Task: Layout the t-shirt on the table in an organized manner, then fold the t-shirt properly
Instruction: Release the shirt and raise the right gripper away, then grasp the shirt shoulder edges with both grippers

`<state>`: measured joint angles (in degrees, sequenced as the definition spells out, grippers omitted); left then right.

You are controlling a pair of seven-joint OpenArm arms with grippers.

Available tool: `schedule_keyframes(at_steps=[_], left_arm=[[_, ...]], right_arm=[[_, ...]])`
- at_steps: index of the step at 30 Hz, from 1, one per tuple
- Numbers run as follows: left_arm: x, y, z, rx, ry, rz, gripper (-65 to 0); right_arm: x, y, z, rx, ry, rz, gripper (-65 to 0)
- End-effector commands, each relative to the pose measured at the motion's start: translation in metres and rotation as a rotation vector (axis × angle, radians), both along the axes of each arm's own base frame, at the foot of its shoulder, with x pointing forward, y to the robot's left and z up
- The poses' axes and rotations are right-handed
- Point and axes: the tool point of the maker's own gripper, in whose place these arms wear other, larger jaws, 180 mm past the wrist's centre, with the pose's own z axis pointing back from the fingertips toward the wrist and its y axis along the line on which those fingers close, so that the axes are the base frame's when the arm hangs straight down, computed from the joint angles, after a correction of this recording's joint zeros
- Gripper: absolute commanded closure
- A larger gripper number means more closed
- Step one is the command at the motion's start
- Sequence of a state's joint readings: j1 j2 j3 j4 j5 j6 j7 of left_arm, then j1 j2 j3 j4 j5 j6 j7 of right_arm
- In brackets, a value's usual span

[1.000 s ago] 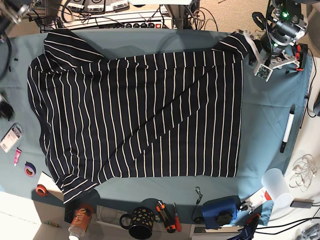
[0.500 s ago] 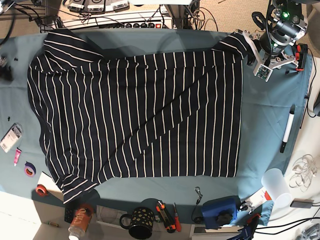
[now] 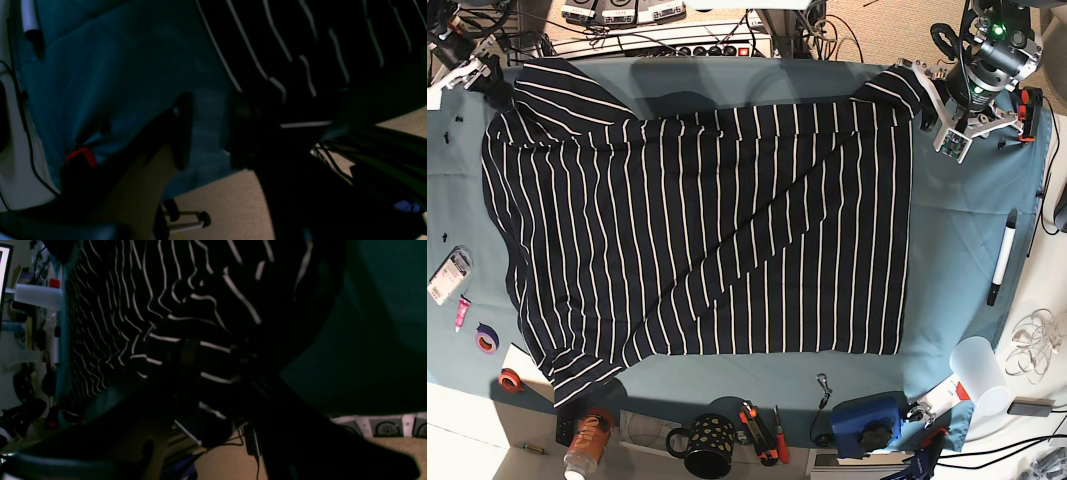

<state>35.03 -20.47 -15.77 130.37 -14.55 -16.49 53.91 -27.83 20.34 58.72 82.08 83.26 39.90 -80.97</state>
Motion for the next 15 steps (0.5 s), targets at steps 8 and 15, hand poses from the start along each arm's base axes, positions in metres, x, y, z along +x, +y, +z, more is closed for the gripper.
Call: schedule_keyframes(at_steps=[8,15], left_arm=[[0.004,-0.001,0.007,-0.001,-0.031,-0.01,-19.4],[0.004,-0.001,0.007,0.0,-0.03,-0.011,-19.4]], right_arm=[[-0.01,0.003,0.001,-0.018,0.058,0.076,-26.7],[-0.012,0.051,-0.029,0.09,0.11,0.163,-26.6]])
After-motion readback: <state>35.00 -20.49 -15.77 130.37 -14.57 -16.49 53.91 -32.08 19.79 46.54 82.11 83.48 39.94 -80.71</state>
